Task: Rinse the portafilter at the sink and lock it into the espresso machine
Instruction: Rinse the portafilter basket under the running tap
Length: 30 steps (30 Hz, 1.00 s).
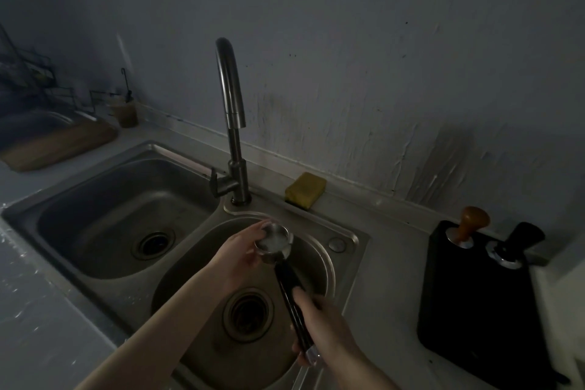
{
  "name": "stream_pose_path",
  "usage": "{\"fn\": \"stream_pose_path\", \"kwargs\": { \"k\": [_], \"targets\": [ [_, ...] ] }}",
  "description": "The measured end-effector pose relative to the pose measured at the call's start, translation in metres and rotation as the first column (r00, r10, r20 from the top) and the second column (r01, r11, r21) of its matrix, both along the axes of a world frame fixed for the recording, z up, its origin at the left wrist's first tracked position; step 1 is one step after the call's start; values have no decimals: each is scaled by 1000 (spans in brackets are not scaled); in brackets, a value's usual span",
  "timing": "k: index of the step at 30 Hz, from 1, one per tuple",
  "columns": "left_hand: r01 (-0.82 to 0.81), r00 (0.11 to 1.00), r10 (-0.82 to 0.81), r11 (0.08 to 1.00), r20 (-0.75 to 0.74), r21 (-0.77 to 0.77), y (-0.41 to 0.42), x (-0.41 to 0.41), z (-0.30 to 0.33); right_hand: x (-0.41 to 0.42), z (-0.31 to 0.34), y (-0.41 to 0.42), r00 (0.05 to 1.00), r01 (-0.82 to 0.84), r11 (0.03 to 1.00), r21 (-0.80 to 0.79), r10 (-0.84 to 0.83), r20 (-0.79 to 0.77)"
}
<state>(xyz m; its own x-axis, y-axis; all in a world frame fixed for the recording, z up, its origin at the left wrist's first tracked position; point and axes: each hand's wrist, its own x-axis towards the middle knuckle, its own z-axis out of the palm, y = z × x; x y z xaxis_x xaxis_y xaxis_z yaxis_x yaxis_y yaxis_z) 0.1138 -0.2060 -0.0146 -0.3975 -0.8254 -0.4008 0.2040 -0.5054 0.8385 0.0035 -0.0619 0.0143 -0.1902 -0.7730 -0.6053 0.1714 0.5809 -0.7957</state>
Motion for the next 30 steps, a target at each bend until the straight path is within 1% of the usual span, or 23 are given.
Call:
{"fn": "stream_pose_path", "kwargs": {
  "k": [2, 4, 6, 8, 10, 12, 17, 21, 25, 28, 30],
  "targets": [
    [-27, 998, 29, 999, -51, 40, 4, -2, 5, 0, -1, 3, 997, 1, 997, -82, -8, -81],
    [-57, 988, 74, 990, -133, 131, 8, -2, 8, 0, 2, 4, 986, -6, 984, -179, -24, -167],
    [-60, 972, 109, 972, -207, 229, 9, 1, 8, 0, 4, 3, 982, -5, 966, -257, -43, -184],
    [-17, 962, 81, 971, -261, 238, 10, 1, 11, 2, 4, -1, 987, -22, 966, -258, -20, -161],
    [50, 944, 21, 978, -330, 205, 12, -2, 13, 5, 1, -3, 981, -58, 974, -221, 14, -193],
    [65, 932, 23, 971, -362, 229, 14, -4, 14, 6, -4, -4, 979, -70, 979, -191, 31, -199],
    [49, 954, 33, 963, -298, 265, 17, -3, 10, 4, -5, -2, 992, -97, 988, -119, 86, -97],
    [72, 970, -17, 973, -243, 221, 22, -7, 9, 1, -4, 4, 991, -119, 988, -102, 113, -64],
    [115, 988, -88, 968, -129, 224, 25, -10, 7, -7, -3, 13, 985, -101, 989, -109, 84, -149],
    [84, 996, -79, 973, -30, 216, 26, -15, 6, -13, 0, 23, 975, -86, 988, -128, 57, -216],
    [61, 998, -59, 976, -15, 210, 32, -22, 10, -18, 2, 32, 971, -59, 990, -126, 28, -235]
  ]
}}
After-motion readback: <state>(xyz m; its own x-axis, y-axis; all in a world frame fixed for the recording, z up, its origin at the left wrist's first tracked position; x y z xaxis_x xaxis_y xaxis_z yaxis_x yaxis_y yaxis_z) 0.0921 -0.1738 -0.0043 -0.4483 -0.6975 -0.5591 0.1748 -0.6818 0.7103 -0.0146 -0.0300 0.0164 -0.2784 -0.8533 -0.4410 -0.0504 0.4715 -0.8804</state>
